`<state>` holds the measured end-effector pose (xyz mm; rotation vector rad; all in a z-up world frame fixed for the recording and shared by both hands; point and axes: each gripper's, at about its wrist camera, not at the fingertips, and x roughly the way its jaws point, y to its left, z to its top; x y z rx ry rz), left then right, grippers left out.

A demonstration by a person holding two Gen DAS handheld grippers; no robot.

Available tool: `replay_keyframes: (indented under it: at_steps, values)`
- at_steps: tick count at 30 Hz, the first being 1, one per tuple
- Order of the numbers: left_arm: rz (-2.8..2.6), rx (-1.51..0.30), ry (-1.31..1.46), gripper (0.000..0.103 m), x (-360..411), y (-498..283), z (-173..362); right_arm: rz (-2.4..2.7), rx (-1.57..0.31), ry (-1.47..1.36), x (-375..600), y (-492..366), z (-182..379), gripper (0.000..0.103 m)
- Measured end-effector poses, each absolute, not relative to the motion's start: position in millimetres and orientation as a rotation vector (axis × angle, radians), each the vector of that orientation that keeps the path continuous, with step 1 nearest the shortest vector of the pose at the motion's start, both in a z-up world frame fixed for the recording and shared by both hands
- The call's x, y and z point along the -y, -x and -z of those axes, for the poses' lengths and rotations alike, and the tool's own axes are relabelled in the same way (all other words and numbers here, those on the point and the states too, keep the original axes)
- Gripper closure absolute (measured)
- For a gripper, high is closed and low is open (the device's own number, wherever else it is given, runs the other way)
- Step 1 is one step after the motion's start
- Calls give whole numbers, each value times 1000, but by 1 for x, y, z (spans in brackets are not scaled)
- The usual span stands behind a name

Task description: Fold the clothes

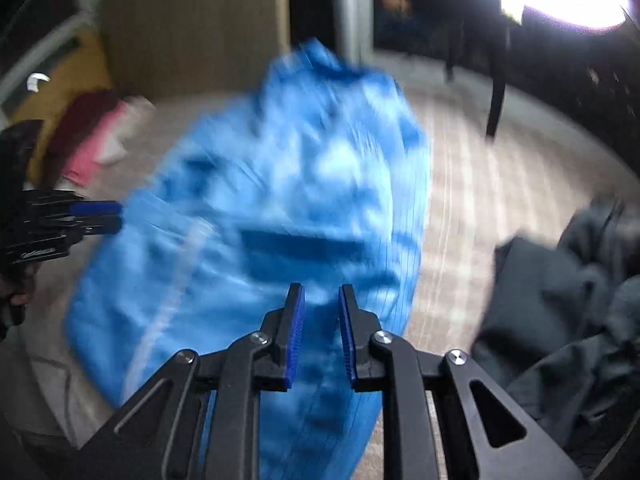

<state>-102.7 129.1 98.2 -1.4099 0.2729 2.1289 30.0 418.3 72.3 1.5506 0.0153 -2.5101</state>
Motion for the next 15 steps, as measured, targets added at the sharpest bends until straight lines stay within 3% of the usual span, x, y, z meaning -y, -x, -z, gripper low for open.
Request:
replay_keyframes:
  at_steps: [5, 9, 15]
  values:
    - [-2094, -265, 1469, 81, -119, 115, -96, 2424, -5, -1729, -424, -23, -54, 85]
    - [-2161, -236, 1354, 80, -99, 121, -160, 2563, -22, -1531, -443, -43, -124, 85]
    - [-2291, -289, 1167, 66, -97, 161, -232, 2746, -130, -1314, -474, -23, -200, 83]
